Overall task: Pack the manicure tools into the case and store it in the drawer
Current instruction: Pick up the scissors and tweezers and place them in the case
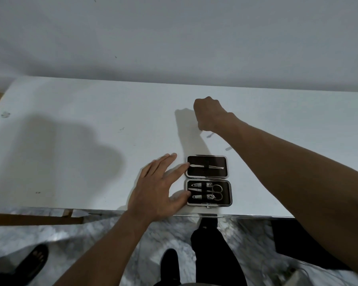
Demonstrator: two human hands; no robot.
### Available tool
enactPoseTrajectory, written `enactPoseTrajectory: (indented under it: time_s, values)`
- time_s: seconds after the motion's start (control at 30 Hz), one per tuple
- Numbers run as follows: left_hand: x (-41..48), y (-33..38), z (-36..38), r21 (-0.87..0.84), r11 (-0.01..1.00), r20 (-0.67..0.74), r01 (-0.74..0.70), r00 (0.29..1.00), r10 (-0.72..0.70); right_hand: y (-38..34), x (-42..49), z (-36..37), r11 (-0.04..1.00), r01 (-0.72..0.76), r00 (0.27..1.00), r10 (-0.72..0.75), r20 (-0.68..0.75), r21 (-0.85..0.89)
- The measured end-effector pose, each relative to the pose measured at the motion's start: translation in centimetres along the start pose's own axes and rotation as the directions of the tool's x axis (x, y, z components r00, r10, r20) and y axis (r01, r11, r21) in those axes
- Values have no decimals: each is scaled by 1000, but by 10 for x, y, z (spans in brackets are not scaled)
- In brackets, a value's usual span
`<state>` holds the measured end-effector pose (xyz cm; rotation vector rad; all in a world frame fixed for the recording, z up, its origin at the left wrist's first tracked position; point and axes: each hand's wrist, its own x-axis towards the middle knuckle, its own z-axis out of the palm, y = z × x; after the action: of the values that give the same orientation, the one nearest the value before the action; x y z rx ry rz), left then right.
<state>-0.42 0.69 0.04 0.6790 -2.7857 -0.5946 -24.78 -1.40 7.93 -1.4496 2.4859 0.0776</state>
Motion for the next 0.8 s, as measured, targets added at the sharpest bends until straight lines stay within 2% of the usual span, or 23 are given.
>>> enactPoseTrajectory:
  time_s: [0.17, 0.37, 0.47, 0.63, 0.8]
  values:
    - [0, 1, -1, 4, 1000, -1, -9, 1000, 9, 10, 7, -15, 998, 22, 988, -31, 148, 59]
    - [0, 0, 1, 7, 1000, -12, -12, 1000, 12, 22, -10, -12, 993, 95, 959, -72, 273, -70]
    - [-1, 0, 2, 4, 1000, -7, 1, 1000, -1, 25, -21, -6, 984, 156, 964, -132, 231, -90]
    - [0, 1, 0, 8, 1000, 8, 13, 1000, -14, 38, -27, 4, 983, 170, 983, -165, 82, -65]
    - [0, 1, -1, 3, 1000, 3, 13, 1000, -13, 40, -29, 2, 995, 103, 990, -104, 92, 17]
